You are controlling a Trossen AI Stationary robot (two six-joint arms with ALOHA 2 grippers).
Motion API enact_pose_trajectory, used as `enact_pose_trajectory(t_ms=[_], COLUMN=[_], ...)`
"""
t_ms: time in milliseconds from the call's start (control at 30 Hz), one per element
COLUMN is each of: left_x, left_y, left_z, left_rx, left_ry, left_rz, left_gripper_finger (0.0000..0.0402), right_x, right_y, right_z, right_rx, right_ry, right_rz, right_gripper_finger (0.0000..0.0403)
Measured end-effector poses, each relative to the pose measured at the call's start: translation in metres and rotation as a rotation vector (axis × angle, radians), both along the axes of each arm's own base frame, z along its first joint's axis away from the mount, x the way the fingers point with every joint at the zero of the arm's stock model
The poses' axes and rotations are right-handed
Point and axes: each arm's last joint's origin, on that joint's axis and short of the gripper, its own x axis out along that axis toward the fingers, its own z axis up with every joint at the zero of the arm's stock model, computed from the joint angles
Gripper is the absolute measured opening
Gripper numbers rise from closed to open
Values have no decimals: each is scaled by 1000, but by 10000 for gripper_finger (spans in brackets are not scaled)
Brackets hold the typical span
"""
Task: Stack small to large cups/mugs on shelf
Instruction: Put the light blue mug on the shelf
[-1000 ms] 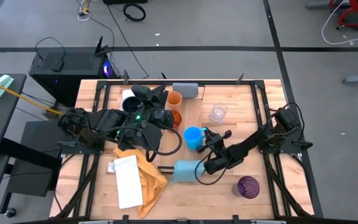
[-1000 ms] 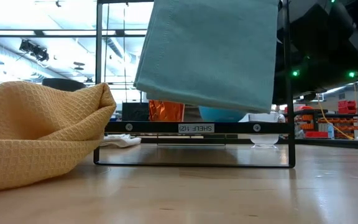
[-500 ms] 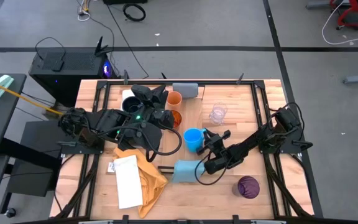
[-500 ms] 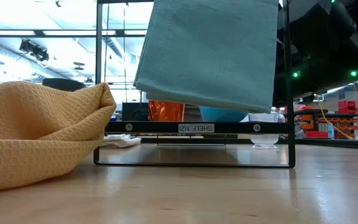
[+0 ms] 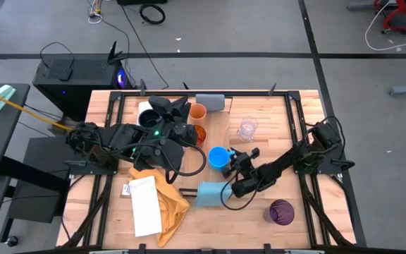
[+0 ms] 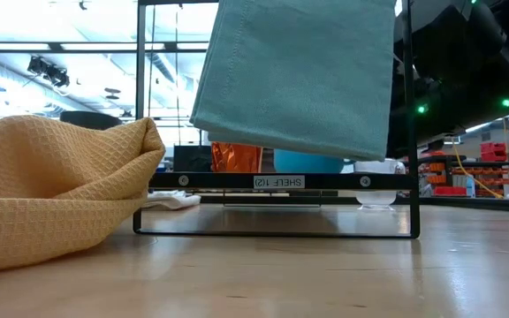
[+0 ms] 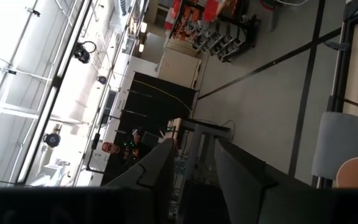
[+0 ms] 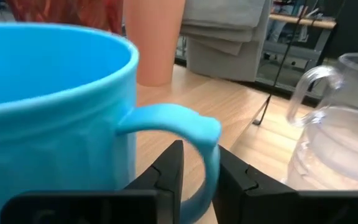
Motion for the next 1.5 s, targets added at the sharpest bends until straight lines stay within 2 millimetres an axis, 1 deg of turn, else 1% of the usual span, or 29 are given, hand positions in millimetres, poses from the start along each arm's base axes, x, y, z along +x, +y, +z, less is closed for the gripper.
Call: enact_pose_trajectory(t_ms=[233, 500, 700, 933, 1167, 1500], left_x=[0, 0, 0, 0, 0, 0], left_y=[0, 0, 0, 0, 0, 0], left_z=[0, 0, 0, 0, 0, 0], left_rx=[-8, -8, -8, -7, -7, -16], left_ry=[-16, -16, -15, -14, -14, -11], left_rz=[1, 1, 1, 1, 1, -15], left_gripper_finger=[130, 122, 126, 125, 117, 119], right_x=[4, 7, 6, -2, -8, -13], right_y=[3, 5, 5, 5, 18, 29], right_z=[1, 6, 17, 13, 12, 12], right_rx=[34, 23, -1, 17, 21, 26], right_ry=[29, 53, 74, 87, 70, 58], right_rz=[54, 91, 110, 87, 122, 162], right_gripper_finger=[71, 71, 71, 71, 71, 71])
